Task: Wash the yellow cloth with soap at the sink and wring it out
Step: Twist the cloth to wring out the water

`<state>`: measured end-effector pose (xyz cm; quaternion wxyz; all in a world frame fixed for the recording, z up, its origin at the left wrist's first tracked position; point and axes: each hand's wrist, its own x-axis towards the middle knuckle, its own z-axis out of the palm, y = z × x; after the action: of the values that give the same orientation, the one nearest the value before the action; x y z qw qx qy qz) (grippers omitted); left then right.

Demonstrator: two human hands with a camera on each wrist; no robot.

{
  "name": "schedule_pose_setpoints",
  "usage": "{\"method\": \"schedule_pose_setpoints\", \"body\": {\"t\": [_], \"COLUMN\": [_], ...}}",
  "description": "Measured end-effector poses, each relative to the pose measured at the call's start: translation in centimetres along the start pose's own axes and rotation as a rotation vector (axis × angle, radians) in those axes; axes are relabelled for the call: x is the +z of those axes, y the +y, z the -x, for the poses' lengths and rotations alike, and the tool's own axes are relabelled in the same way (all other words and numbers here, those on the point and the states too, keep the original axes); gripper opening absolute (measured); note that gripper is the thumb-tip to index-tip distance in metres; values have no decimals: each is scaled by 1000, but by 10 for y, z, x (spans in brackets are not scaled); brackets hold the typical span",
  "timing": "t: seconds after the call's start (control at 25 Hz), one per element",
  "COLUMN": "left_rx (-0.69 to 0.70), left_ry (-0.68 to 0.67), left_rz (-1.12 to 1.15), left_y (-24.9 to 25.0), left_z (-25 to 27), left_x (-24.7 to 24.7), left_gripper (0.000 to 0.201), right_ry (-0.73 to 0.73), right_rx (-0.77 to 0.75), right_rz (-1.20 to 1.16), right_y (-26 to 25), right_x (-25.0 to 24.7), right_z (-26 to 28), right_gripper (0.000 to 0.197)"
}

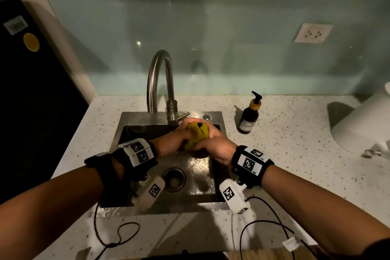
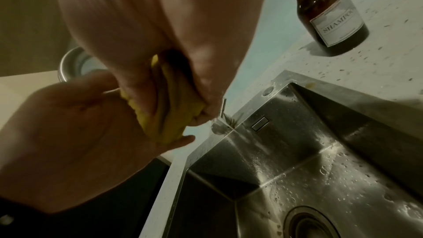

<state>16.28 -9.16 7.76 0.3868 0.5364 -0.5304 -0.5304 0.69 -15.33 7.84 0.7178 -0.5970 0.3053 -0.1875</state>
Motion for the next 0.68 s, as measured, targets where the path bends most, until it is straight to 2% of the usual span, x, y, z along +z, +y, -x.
{"method": "schedule_pose_setpoints", "body": {"t": [0.08,0.16,0.24,0.32,0.4,0.48,0.56,0.68], "left_rx": [159,237,229,241,394,548,596,531], "left_ry": [-123,-135,-36,73,217,336,290,219], "left_rz": [-380,-709,-983,-1261,-1539,-1656,-1680,-1656], "left_y": [-6,-9,-6,0,4,3,-4,2], "left_z": [5,5,1,1,3,4,6,13], "left_x": [-9,-6,2,8,8,8,9,15], "left_gripper": [92,109,107,97,87,71,59,43], "right_ry": [54,-49,-169,-228,-182,-122,-147,-203], "right_rx": [101,185,222,184,184,236,297,417], "right_rz": [74,152,180,251,364,373,330,385], "right_y": [-6,-11,-20,-21,-14,-11,-13,-20], "right_x": [-5,-8,-6,-4,-1,-1,-1,4], "right_z": [1,0,2,2,-3,-6,-5,0], "right_gripper": [88,94,79,53,49,47,26,25]}}
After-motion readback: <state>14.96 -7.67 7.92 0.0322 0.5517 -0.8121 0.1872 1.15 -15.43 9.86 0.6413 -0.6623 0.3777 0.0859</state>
